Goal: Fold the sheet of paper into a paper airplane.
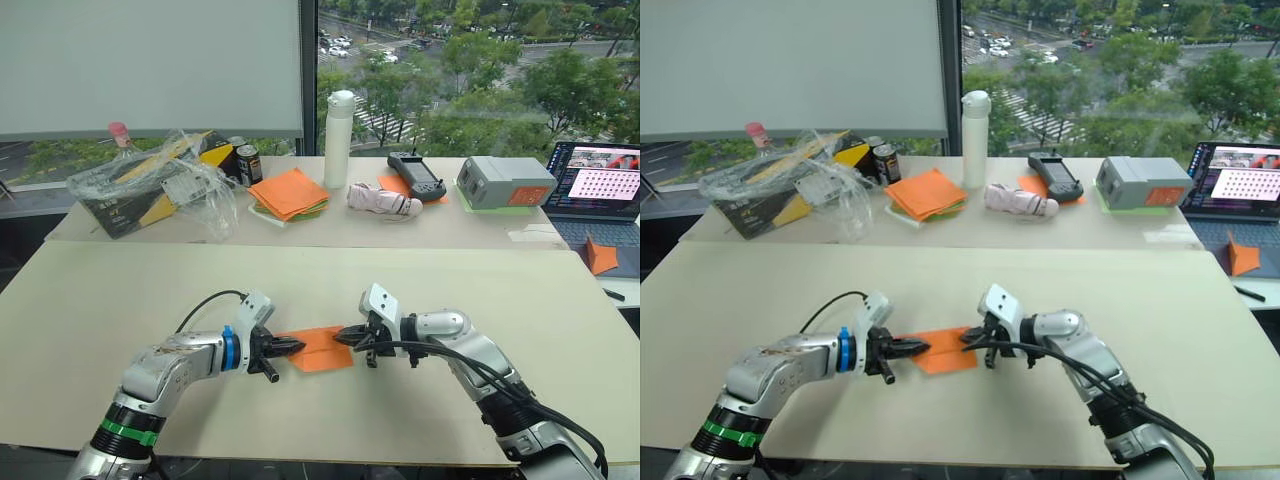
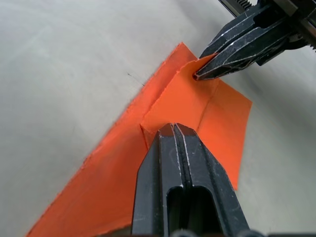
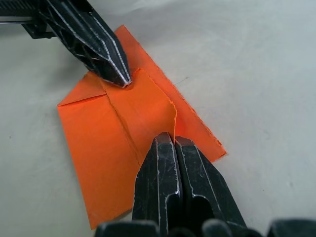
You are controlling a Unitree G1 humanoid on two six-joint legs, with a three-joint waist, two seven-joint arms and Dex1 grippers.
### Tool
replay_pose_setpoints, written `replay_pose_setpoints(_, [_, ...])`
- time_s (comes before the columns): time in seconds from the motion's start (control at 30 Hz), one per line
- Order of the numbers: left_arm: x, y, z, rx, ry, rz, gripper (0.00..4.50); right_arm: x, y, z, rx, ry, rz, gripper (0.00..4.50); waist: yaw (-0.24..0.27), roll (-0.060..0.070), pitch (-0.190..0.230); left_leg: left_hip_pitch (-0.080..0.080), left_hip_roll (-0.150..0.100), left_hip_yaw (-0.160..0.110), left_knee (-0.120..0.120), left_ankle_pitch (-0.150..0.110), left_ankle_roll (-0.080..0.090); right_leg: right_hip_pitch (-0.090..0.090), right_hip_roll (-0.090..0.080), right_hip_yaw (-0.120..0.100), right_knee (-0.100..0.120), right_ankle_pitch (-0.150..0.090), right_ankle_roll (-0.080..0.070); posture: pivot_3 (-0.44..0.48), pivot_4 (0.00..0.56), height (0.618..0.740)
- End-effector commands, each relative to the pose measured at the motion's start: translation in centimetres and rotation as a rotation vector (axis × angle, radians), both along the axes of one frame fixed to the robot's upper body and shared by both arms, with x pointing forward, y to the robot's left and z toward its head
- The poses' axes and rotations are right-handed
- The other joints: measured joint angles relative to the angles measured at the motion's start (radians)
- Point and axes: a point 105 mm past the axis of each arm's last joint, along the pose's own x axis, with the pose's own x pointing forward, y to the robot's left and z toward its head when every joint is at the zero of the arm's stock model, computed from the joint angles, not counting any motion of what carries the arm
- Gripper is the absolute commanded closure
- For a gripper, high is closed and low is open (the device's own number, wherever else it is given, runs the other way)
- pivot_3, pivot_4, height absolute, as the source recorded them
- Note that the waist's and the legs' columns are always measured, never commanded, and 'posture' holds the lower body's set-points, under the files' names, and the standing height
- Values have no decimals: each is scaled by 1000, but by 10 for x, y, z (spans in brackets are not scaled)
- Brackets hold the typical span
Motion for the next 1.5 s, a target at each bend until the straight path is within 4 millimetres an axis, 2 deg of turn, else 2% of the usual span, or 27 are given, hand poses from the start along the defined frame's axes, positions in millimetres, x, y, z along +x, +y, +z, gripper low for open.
replay_pose_setpoints(0.03, [1, 4, -8, 27, 11, 18, 4500, -6, 5, -6, -8, 33, 22, 4457, 0, 0, 0, 0, 0, 0, 0, 0, 0, 0, 0, 0, 0, 0, 0, 0, 150, 740])
replay_pose_setpoints(0.3, [-5, 0, -12, 32, 19, -1, 4500, -5, 5, -4, 7, 26, 15, 4457, -1, 0, 0, 0, 0, 0, 0, 0, 0, 0, 0, 0, 0, 0, 0, 0, 150, 740])
replay_pose_setpoints(0.43, [-4, 1, -12, 32, 20, 4, 4500, -2, 6, 3, 50, 16, -3, 3303, -1, 0, 0, 0, 0, 0, 0, 0, 0, 0, 0, 0, 0, 0, 0, 0, 150, 740])
replay_pose_setpoints(0.63, [-3, 1, -12, 35, 19, 11, 4500, 5, 10, 20, 150, -8, -37, 3303, 1, 0, 0, 0, 0, 0, 0, 0, 0, 0, 0, 0, 0, 0, 0, 0, 150, 740])
replay_pose_setpoints(0.83, [-3, 2, -13, 39, 21, 11, 4500, 14, 10, 51, 300, -58, -81, 3303, 1, 0, 0, 0, 0, 0, 0, 0, 0, 0, 0, 0, 0, 0, 0, 0, 150, 740])
replay_pose_setpoints(0.9, [-3, 3, -13, 39, 22, 12, 4500, 10, 10, 56, 320, -41, -53, 3303, 1, 0, 0, 0, 0, 0, 0, 0, 0, 0, 0, 0, 0, 0, 0, 0, 150, 740])
replay_pose_setpoints(0.97, [-3, 3, -13, 41, 22, 13, 4500, 1, 10, 52, 289, -32, -4, 3303, 1, 1, 0, 0, 0, 0, 0, 0, 0, 0, 0, 0, 0, 0, 0, 0, 150, 740])
replay_pose_setpoints(1.1, [-2, 4, -13, 46, 19, 17, 4500, -6, 6, 28, 191, -43, 18, 4486, 1, 1, 0, 0, 0, 0, 0, 0, 0, 0, 0, 0, 0, 0, 0, 0, 150, 740])
replay_pose_setpoints(1.33, [-1, 5, -12, 48, 17, 20, 4500, 3, 5, 5, 113, -77, -56, 4486, 1, 1, 0, 0, 0, 0, 0, 0, 0, 0, 0, 0, 0, 0, 0, 0, 150, 740])
replay_pose_setpoints(1.5, [-1, 5, -13, 48, 17, 19, 4500, 7, 4, -4, 80, -70, -93, 4486, 1, 1, 0, 0, 0, 0, 0, 0, 0, 0, 0, 0, 0, 0, 0, 0, 150, 740])
